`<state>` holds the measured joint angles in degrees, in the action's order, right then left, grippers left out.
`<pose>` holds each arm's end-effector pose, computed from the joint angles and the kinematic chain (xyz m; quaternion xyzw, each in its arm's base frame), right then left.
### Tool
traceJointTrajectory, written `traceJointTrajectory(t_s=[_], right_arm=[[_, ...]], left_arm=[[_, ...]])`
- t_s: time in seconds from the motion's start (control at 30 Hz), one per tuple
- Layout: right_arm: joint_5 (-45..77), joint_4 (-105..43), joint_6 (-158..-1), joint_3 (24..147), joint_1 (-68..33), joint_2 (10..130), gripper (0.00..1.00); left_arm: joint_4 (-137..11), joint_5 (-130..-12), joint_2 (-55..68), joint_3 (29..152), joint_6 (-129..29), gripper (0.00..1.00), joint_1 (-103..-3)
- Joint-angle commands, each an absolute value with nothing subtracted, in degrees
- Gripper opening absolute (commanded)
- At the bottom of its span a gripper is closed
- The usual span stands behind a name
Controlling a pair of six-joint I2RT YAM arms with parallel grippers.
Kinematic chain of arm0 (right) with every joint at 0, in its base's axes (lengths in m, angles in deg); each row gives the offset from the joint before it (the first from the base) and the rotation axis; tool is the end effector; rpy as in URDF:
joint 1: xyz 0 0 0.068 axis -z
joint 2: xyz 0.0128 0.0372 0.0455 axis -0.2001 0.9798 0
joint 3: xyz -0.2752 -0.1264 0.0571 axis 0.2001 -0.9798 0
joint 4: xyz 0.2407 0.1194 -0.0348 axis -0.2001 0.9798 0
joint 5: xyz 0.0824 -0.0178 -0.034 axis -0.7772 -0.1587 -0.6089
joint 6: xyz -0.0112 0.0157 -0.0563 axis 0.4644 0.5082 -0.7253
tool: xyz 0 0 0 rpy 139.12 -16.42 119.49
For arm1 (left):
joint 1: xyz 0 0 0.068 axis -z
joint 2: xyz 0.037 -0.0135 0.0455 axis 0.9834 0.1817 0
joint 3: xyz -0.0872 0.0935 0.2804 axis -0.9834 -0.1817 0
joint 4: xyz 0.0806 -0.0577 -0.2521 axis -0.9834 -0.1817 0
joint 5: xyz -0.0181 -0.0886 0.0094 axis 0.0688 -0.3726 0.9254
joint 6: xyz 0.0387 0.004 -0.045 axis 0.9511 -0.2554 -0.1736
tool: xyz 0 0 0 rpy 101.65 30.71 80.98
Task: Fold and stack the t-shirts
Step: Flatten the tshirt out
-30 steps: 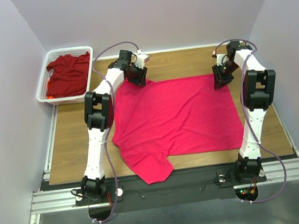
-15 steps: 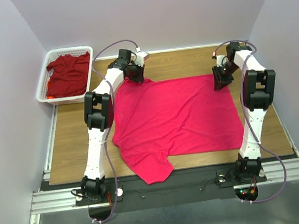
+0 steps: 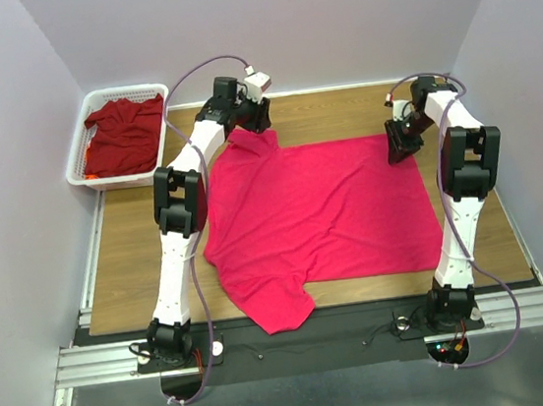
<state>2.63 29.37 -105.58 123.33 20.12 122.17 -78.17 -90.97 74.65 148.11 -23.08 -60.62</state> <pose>0.5010 -0.0596 0.1901 -0.1052 0.9740 0.1595 0.1214 0.5837 -0.2217 0.2373 0.3676 0.7515 -0.2221 0.5008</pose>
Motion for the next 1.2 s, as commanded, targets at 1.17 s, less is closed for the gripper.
traceJointTrajectory(t_s=[1.17], right_arm=[[4.8, 24.9, -106.7, 130.9, 20.2, 123.9, 0.2]], left_arm=[[-89.1, -78.7, 77.8, 152.9, -28.0, 0.28, -65.2]])
